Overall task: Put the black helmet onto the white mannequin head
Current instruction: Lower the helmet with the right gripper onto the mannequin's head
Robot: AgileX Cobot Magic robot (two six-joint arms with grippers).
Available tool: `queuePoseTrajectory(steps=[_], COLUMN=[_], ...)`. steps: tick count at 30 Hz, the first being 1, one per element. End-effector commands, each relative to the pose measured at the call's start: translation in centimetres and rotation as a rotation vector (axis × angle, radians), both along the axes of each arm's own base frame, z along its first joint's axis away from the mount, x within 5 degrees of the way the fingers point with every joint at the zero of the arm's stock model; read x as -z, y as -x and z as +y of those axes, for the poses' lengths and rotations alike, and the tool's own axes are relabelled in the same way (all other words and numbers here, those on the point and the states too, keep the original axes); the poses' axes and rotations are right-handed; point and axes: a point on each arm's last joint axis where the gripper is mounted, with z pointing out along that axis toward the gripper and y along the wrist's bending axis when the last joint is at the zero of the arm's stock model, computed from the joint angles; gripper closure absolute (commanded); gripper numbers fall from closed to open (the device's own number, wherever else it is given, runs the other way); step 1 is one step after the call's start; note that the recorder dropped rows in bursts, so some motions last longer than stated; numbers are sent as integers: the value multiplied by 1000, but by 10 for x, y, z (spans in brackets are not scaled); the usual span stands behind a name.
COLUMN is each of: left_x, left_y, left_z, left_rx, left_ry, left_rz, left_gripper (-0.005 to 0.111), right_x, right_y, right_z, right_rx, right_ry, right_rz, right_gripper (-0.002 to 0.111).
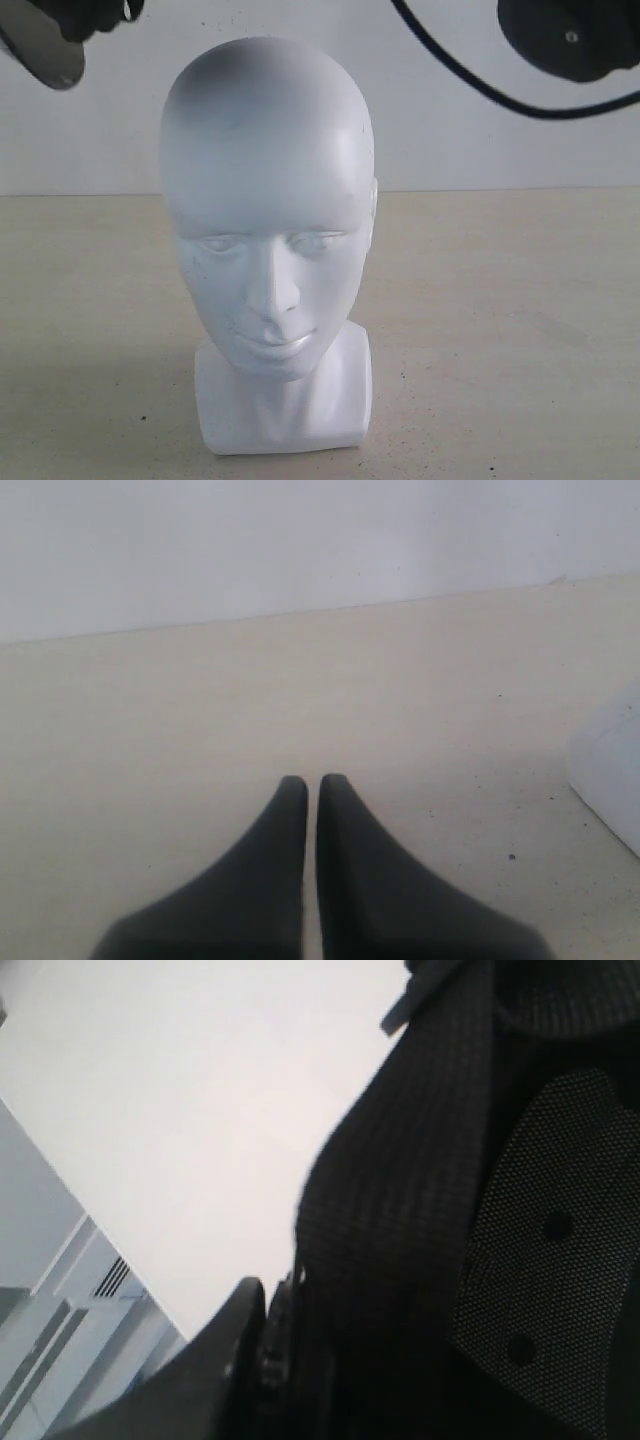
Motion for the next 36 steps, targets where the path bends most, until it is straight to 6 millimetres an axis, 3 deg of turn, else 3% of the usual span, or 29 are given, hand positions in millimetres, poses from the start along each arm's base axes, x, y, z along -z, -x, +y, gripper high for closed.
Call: queuePoseTrajectory(steps=[1, 12, 21, 29, 36], left_x=[0, 0, 0, 0, 0], left_y=[0, 0, 0, 0, 0], left_z=[0, 0, 0, 0, 0], left_rx=[-1, -1, -1, -1, -1], left_ry=[-5, -5, -5, -5, -5], left_rz=[-4, -4, -4, -4, -4], left_gripper=[102, 102, 102, 102, 102], right_x=[5, 9, -3, 29, 33], right_y=[3, 2, 13, 34, 46], right_z=[-11, -11, -17, -39, -47], right_rx=[9, 32, 28, 129, 157], right_ry=[-96, -88, -106, -87, -78], right_rz=[15, 8, -23, 65, 55], right_gripper=[108, 108, 108, 108, 108])
